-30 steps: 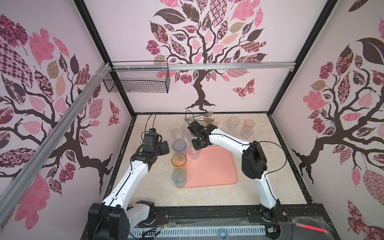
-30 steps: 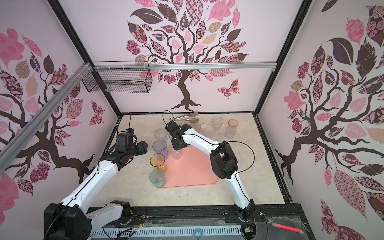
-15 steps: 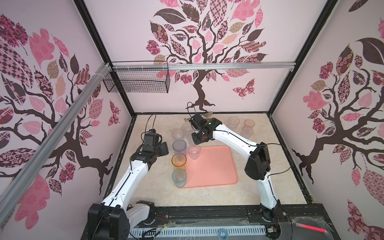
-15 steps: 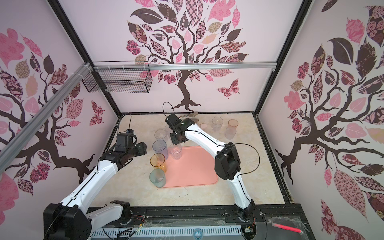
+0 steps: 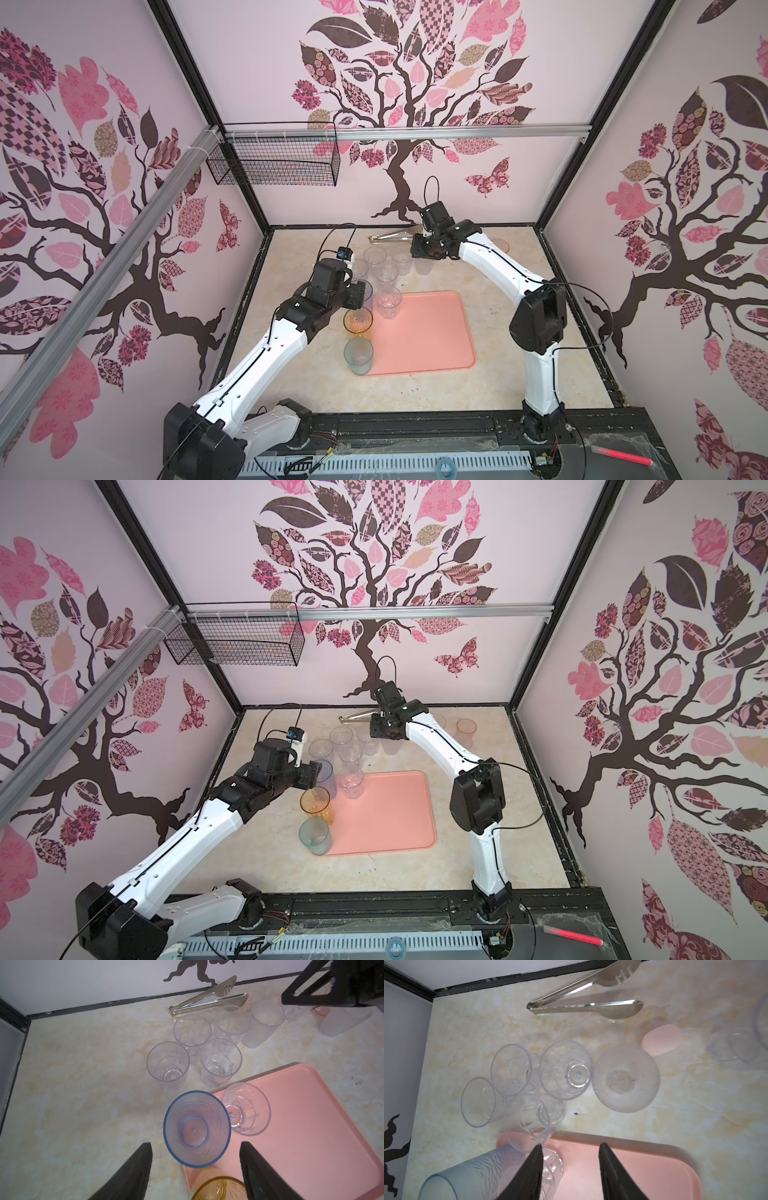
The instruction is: Place the glasses into the tray
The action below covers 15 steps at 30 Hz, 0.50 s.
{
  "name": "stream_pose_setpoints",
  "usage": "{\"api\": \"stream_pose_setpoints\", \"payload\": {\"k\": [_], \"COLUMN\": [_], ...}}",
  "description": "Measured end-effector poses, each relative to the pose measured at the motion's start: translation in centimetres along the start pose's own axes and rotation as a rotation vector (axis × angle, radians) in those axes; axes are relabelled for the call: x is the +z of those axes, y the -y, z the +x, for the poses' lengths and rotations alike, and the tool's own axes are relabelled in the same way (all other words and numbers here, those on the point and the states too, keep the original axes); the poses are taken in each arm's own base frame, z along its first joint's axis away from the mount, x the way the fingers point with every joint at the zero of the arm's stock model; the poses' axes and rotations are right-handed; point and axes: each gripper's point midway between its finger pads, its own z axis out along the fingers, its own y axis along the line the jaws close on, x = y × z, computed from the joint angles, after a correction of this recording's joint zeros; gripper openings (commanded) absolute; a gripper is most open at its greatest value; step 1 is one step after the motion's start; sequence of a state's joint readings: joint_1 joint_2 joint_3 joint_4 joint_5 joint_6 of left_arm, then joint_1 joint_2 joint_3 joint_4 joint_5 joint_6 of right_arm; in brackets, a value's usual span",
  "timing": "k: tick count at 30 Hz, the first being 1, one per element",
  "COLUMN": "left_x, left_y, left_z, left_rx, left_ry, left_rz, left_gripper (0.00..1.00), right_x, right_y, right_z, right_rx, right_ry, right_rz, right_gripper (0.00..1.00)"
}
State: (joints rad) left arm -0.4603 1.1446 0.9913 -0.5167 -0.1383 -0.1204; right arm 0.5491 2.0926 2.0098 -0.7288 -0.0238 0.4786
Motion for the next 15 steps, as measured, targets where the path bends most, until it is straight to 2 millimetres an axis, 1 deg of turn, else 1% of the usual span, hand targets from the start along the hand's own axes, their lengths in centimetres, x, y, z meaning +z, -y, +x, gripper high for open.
{"api": "stream_pose_setpoints", "payload": {"k": [4,8,10,15], "left_x": [0.2,0.3,0.5,0.9], "left_y": [-0.2,-0.3,-0.4,-0.7], "left_z": [-0.2,-0.7,-0.8,-0.1], "left_rx": [0.015,0.015,0.015,0.019], "left_ry": [0.007,0.033,0.042,0.036], "left_rz": [-0.013,-0.020,-0.030,-0.042], "left_gripper": [0.72,0.72,0.73,0.73], "right_x": [2.8,4.7,5.4,7.3], "right_y": [-0.8,-1.5,-1.8,-2.1], "right_z": [2.0,3.2,3.4,3.7], "right_rx": [0.004,-0.005,-0.007,-0.014], "right_ry": [-0.072,-0.115,-0.123,-0.140], "right_rz": [-0.023,-0.035,-0.041,-0.039], "right_gripper": [0.48,0.47,0.46,0.41]}}
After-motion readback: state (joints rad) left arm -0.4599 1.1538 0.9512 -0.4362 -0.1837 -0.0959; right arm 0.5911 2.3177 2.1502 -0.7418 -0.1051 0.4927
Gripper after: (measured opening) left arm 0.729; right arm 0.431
